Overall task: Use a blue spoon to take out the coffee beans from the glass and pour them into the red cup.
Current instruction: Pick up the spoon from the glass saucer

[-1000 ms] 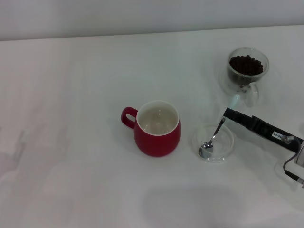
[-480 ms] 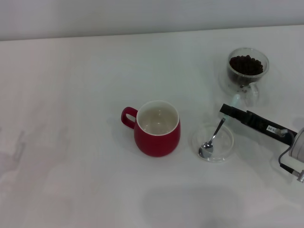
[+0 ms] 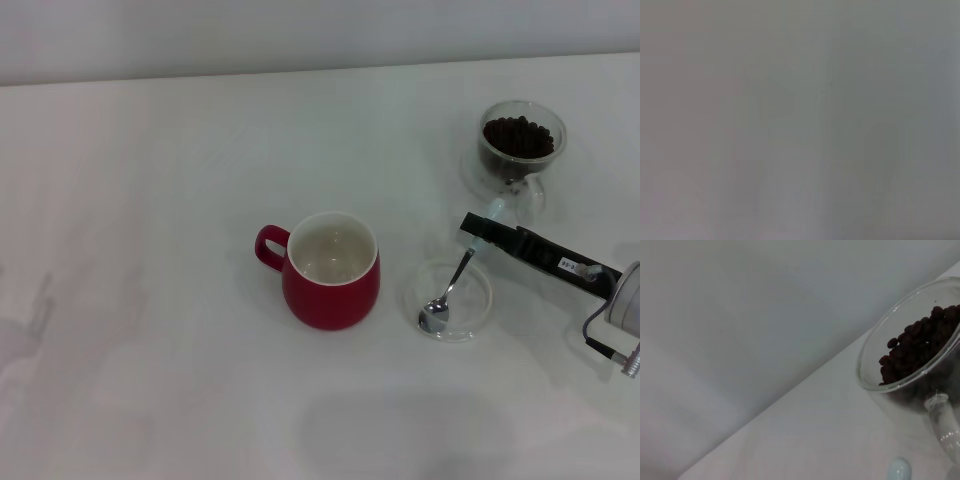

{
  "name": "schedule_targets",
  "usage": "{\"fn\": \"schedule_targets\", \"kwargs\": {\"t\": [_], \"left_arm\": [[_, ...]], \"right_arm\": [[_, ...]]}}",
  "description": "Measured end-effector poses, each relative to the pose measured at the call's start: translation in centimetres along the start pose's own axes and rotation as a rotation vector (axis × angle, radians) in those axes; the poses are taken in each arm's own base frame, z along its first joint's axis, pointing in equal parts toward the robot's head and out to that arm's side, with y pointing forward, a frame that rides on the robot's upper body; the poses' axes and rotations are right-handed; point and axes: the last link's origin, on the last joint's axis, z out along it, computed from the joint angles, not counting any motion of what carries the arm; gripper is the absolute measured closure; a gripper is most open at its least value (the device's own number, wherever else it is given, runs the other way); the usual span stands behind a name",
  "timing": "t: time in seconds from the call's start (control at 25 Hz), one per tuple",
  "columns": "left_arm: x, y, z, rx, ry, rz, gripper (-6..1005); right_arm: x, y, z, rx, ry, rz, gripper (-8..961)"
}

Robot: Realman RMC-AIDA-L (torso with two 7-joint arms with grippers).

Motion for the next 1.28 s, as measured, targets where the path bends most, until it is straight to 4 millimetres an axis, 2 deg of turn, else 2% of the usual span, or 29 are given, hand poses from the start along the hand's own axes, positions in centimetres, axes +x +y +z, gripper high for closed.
{"fn": "schedule_targets", "kwargs": {"t": [0.52,0.64,1.28], "left_arm": [[0.05,-0.17,0.13,0.006,0.001,0.002,398],[0.03,-0.15,0.09,0.007,0.001,0.001,399],[-0.04,-0.11,-0.06,0.009,-0.002,-0.001,402]], "right_arm": [[0.22,-0.10,0.06,0.009,0.011,0.013,605],[0.24,-0.07,0.07,0.007,0.010,0.018,708],[0.20,0.22,0.26,-0.008,0.013,0.015,791]]}}
